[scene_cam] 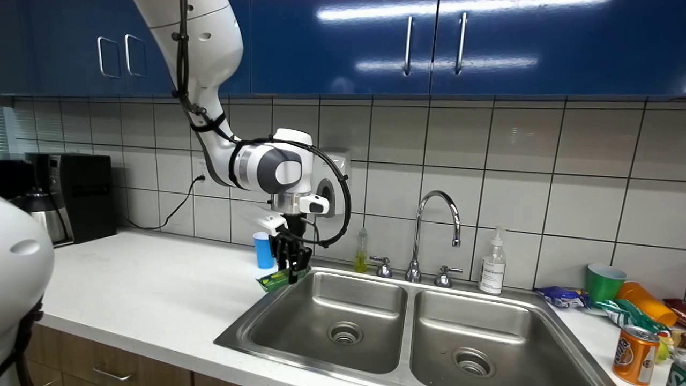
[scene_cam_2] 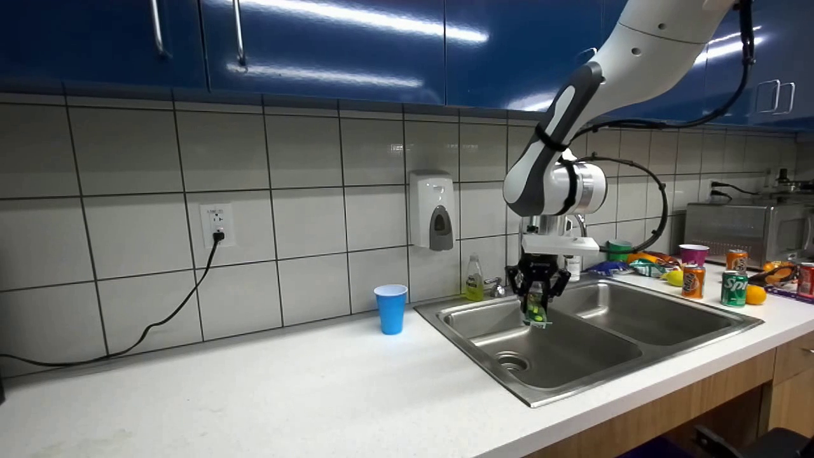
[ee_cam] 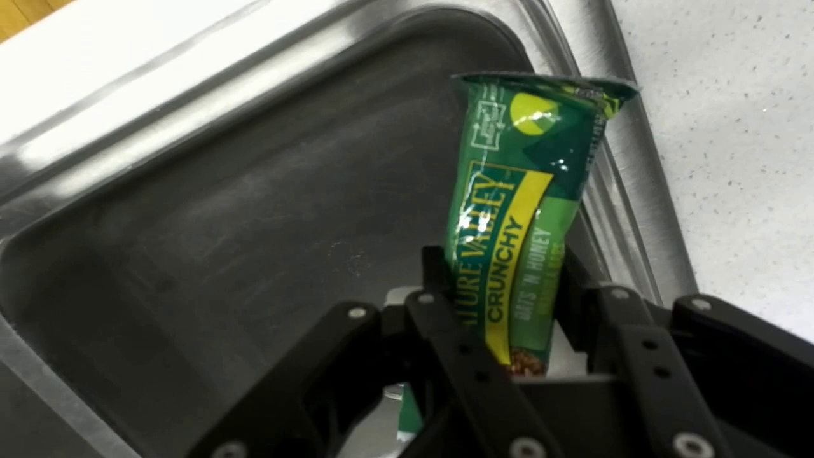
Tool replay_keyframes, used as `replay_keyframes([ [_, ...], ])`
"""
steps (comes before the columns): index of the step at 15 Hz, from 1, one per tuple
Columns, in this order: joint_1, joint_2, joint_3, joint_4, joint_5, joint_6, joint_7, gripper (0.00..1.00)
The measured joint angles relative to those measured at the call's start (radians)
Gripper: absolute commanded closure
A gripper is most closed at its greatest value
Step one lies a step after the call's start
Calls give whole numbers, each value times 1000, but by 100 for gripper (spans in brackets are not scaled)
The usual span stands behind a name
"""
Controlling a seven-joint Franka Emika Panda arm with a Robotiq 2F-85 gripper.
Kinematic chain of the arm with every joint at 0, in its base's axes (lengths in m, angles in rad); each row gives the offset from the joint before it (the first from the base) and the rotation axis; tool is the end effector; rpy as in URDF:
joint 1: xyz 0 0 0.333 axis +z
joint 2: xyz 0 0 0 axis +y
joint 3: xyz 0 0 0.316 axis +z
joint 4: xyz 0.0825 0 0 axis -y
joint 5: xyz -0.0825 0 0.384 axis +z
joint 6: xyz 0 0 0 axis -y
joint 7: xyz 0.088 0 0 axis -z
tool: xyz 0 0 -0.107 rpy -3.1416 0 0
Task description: Move the protein bar to the left sink
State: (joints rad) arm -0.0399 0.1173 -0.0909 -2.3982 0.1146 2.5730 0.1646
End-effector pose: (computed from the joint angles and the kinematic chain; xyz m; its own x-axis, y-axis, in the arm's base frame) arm 0.5001 -0.0680 0.2728 0.9237 -0.3805 0.0457 -0.3773 -0.9238 -0.0649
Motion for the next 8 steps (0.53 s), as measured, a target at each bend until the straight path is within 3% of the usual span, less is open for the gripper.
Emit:
replay_keyframes([
  [8, -20, 137, -11, 30, 0, 95, -11, 82],
])
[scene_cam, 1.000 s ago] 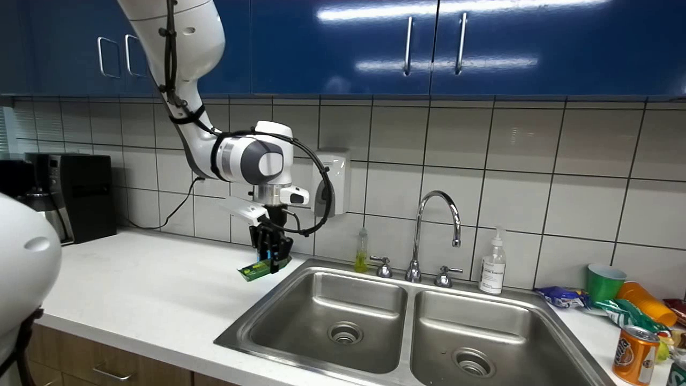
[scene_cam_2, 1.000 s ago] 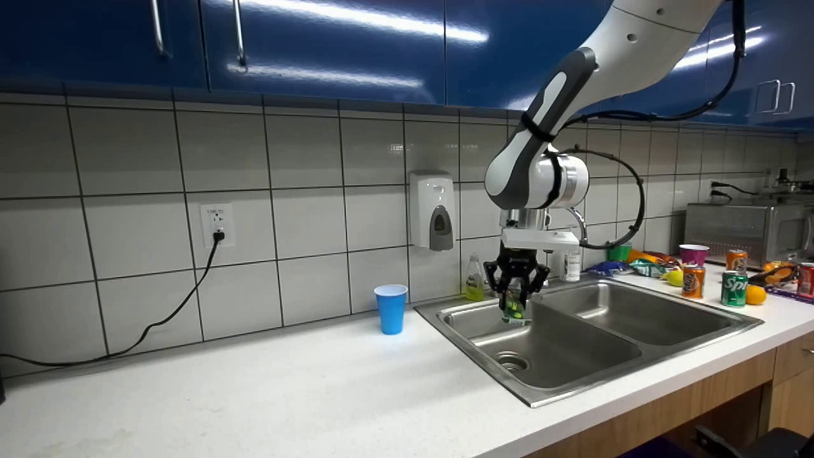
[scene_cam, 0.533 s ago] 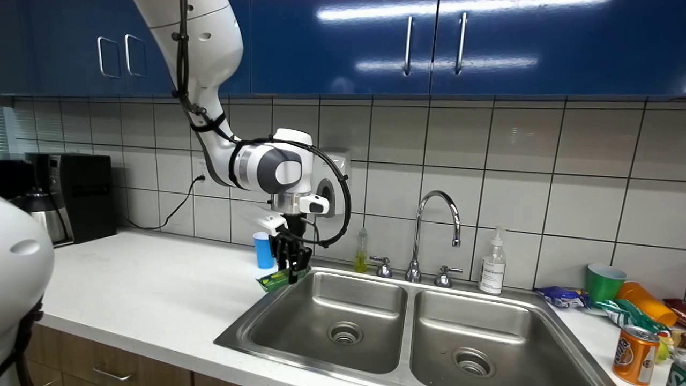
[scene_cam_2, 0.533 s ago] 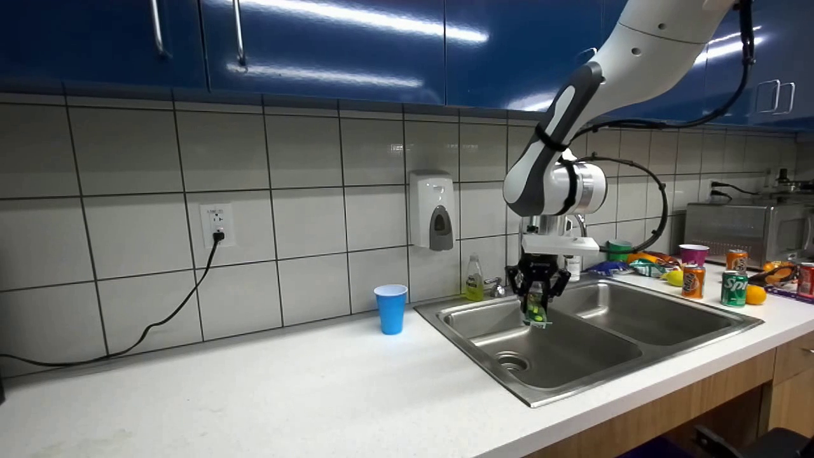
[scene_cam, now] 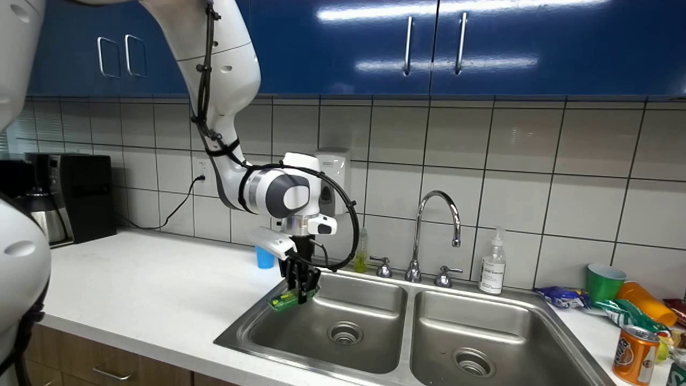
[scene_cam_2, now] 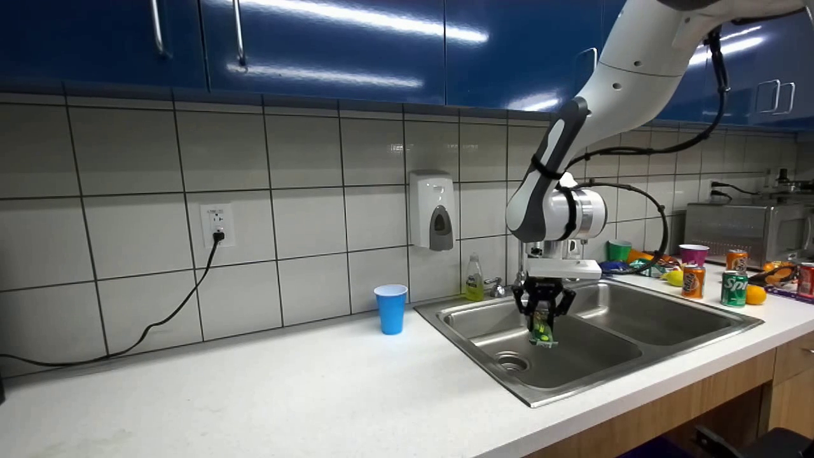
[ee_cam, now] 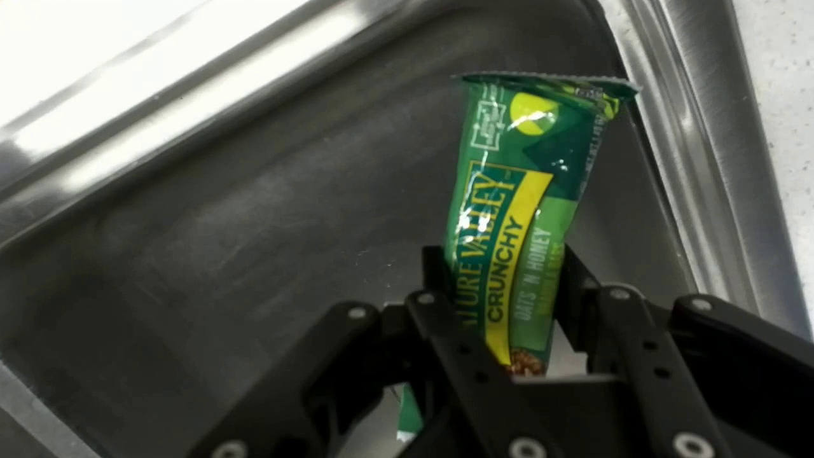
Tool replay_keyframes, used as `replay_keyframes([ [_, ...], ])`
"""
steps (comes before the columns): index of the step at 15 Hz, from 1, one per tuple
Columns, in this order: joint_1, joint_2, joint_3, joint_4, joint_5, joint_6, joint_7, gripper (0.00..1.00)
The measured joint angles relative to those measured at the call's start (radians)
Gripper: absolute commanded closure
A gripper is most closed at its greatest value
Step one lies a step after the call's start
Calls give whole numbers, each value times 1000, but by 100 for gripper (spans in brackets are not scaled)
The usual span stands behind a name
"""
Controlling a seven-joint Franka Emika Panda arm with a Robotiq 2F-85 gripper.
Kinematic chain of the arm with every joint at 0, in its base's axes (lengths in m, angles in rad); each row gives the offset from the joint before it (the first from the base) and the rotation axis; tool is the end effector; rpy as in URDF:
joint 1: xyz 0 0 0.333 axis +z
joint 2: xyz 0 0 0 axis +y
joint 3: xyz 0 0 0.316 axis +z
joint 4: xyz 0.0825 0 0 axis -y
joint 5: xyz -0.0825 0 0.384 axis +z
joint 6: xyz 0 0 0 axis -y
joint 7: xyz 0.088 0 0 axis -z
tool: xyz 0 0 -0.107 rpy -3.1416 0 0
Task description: Move the protein bar to the left sink
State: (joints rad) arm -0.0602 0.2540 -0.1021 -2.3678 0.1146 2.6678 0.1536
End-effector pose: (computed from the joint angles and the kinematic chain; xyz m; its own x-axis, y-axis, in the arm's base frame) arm 0.5069 -0.0876 0.2237 0.9149 -0.4015 0.0416 -0.4001 -0.9157 -0.0383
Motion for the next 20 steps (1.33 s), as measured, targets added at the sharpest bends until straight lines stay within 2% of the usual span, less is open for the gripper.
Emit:
replay_keyframes([
  [10, -17, 207, -1, 114, 0, 86, 0, 82],
  [20, -17, 430, -1, 284, 0, 135, 0, 82],
])
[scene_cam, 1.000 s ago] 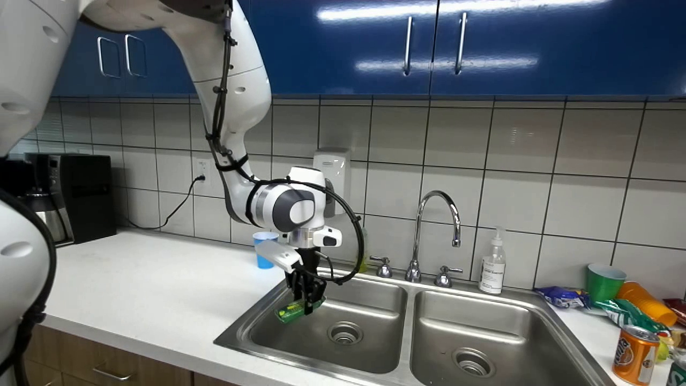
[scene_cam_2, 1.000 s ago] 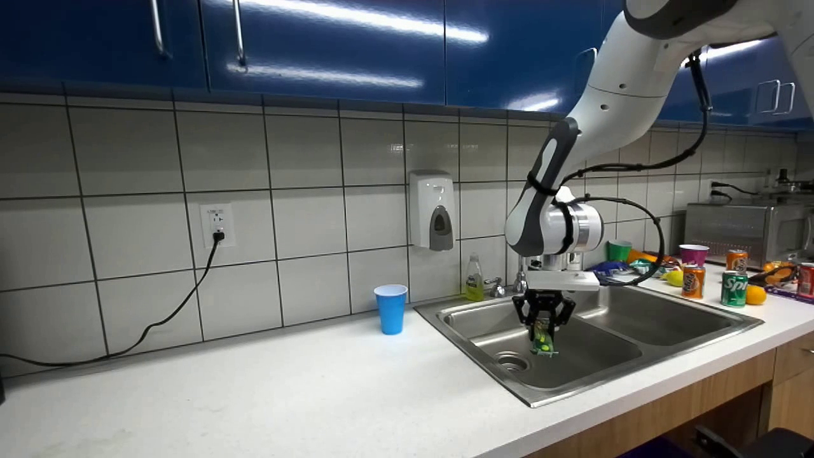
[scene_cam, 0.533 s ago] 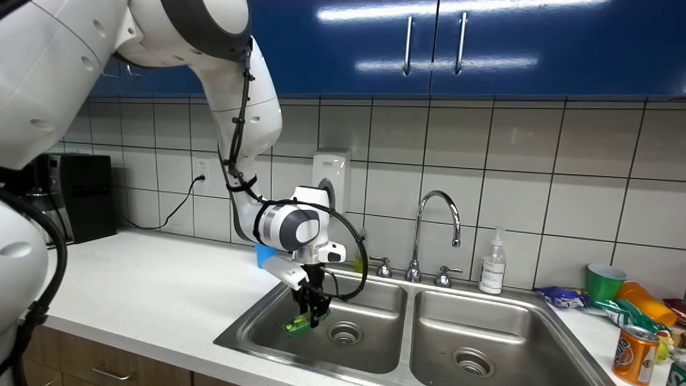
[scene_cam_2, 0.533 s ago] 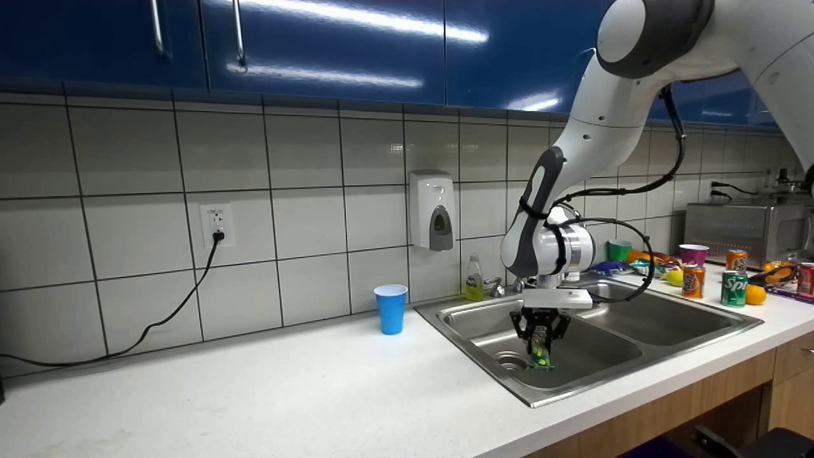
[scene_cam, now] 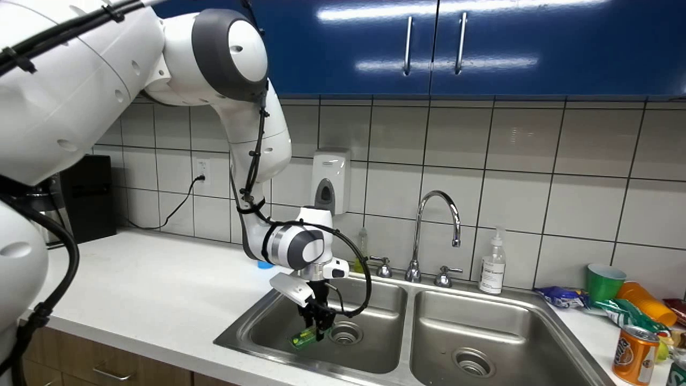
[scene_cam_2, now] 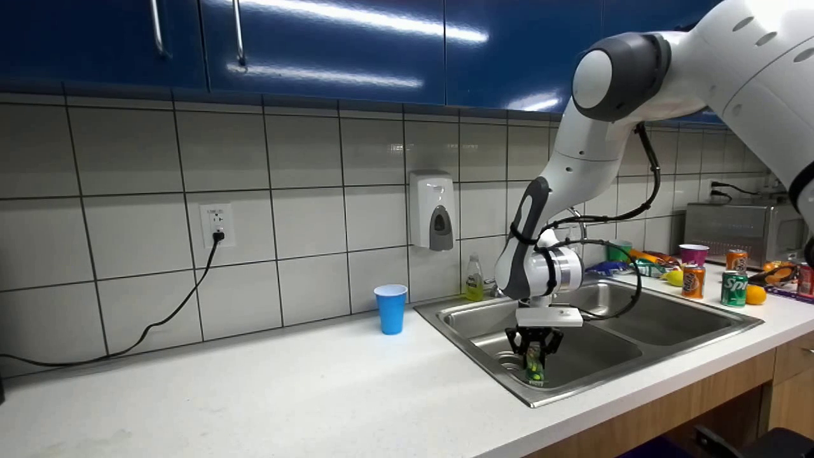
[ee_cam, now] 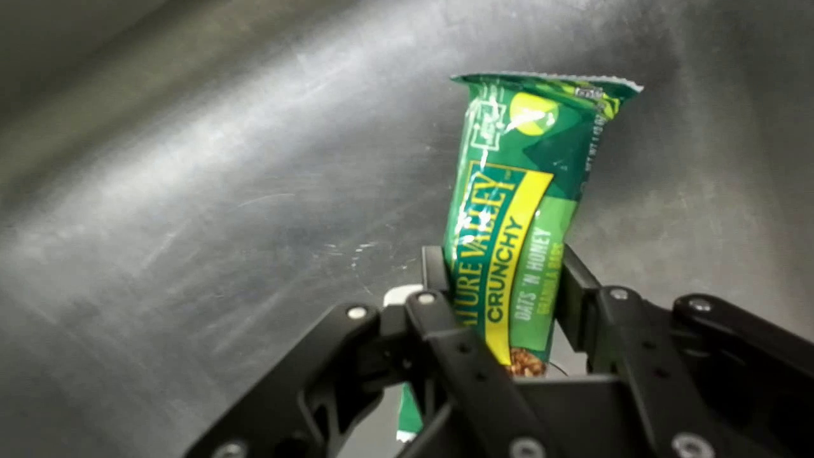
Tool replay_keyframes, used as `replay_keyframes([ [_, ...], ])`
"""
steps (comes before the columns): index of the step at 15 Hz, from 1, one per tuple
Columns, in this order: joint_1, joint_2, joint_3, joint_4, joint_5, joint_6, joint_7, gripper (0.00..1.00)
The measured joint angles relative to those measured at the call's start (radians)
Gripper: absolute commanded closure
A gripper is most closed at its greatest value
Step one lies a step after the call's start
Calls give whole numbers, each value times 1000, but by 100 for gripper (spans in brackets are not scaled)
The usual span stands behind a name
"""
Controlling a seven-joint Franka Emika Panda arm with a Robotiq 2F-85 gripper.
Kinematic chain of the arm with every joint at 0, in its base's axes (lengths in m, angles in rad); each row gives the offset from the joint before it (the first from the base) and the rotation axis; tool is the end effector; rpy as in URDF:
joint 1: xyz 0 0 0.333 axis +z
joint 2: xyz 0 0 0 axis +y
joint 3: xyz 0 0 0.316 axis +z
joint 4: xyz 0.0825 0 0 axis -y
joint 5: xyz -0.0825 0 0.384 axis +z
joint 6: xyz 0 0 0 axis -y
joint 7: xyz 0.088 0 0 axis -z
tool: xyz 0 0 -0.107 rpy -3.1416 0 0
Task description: Move the protein bar to the left sink
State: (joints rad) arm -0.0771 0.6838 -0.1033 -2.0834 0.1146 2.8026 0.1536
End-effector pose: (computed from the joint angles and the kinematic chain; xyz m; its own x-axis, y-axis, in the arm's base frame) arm 0.5625 -0.1103 0.0970 0.9135 -0.4042 0.0457 -0.4053 -0.9141 0.0159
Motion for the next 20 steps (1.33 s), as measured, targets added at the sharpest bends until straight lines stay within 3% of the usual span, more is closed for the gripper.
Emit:
replay_keyframes([
  [15, 0, 198, 0, 166, 0, 19, 0, 82],
  [16, 0, 201, 0, 170, 0, 19, 0, 33],
  [18, 0, 206, -1, 177, 0, 19, 0, 25],
  [20, 0, 211, -2, 181, 0, 19, 1, 9],
])
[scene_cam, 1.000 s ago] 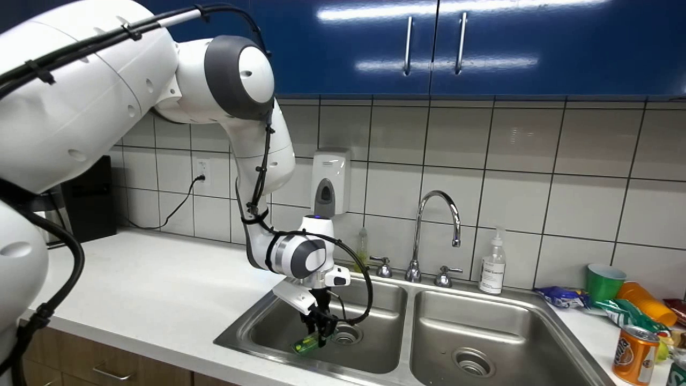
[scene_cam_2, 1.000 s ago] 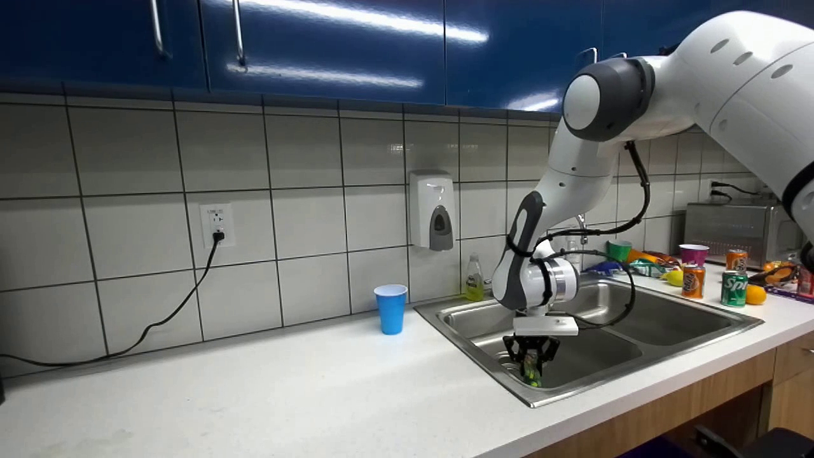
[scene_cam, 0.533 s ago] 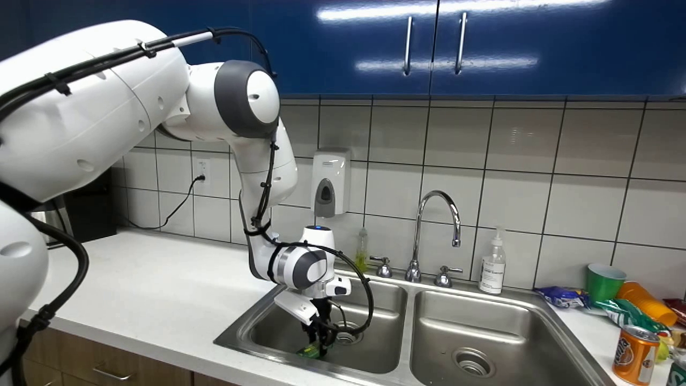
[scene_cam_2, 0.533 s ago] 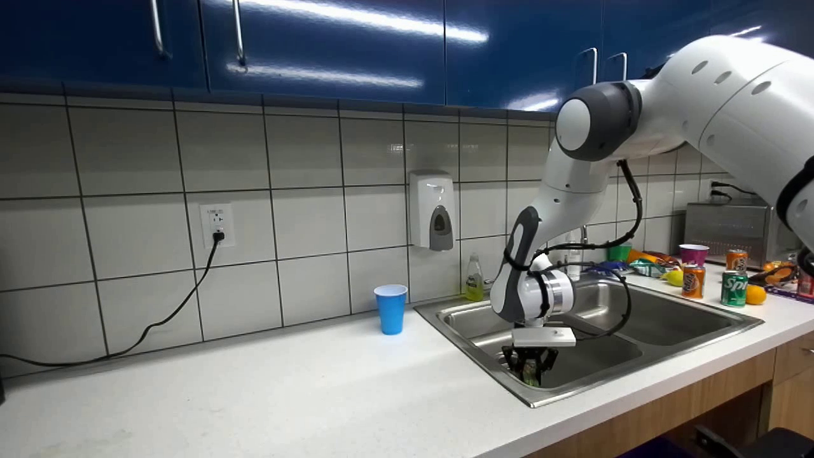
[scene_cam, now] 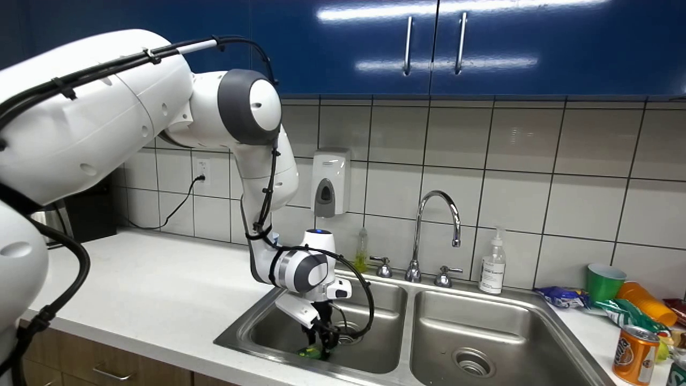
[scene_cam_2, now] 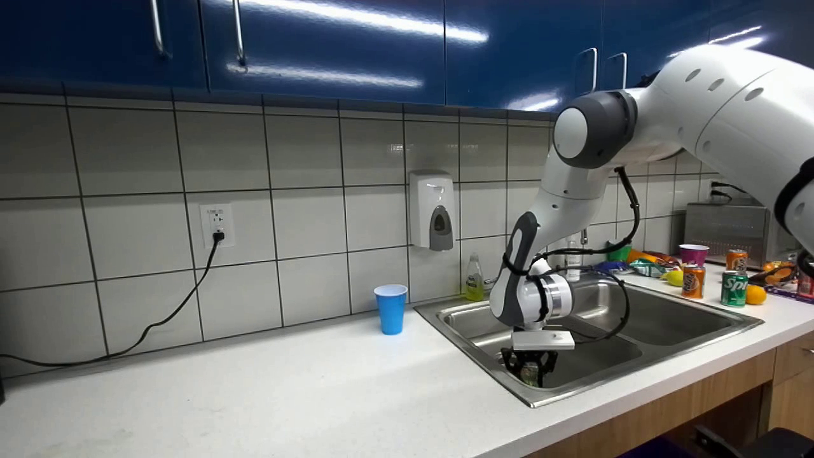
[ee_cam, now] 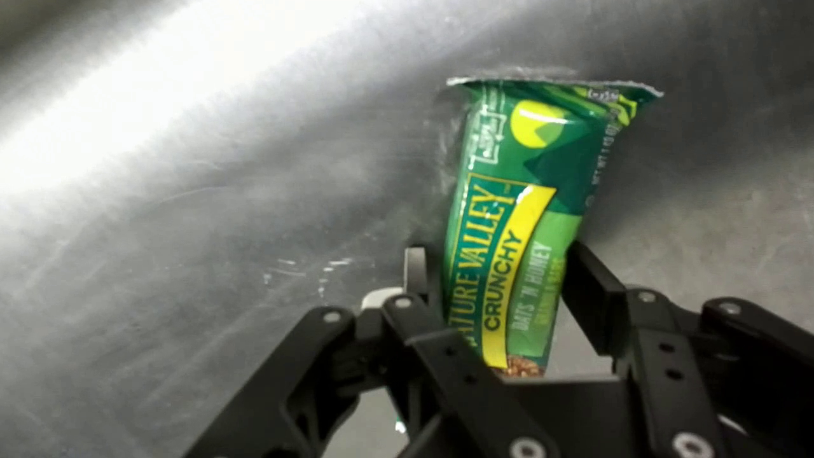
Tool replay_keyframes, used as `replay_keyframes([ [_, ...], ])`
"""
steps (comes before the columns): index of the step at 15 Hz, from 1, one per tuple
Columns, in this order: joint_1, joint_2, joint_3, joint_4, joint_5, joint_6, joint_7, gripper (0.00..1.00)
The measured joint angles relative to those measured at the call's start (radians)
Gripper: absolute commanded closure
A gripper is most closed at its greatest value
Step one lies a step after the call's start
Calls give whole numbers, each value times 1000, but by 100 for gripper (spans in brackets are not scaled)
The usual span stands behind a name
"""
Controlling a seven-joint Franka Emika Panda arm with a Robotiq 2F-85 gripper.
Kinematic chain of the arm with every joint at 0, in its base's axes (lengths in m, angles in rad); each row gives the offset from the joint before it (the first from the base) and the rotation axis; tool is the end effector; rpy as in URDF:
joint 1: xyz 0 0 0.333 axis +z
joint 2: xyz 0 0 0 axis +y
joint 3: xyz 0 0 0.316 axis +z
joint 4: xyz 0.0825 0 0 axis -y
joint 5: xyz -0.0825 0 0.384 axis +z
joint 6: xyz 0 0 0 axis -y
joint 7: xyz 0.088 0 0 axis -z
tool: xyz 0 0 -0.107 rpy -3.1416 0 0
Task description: Move the protein bar to the left sink
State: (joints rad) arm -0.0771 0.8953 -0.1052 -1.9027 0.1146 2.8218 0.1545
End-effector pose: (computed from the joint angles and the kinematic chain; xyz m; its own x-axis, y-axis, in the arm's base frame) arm 0.5858 -0.1153 0.0306 0.9188 -0.3928 0.0394 -0.3941 -0.9183 0.0371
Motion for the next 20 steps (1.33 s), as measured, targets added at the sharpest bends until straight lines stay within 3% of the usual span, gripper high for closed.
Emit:
replay_keyframes([
  [2, 0, 3, -1, 0, 0, 1, 1, 0],
  [10, 9, -60, -1, -18, 2, 13, 8, 0],
  [20, 43, -270, -25, -173, -2, 6, 15, 0],
])
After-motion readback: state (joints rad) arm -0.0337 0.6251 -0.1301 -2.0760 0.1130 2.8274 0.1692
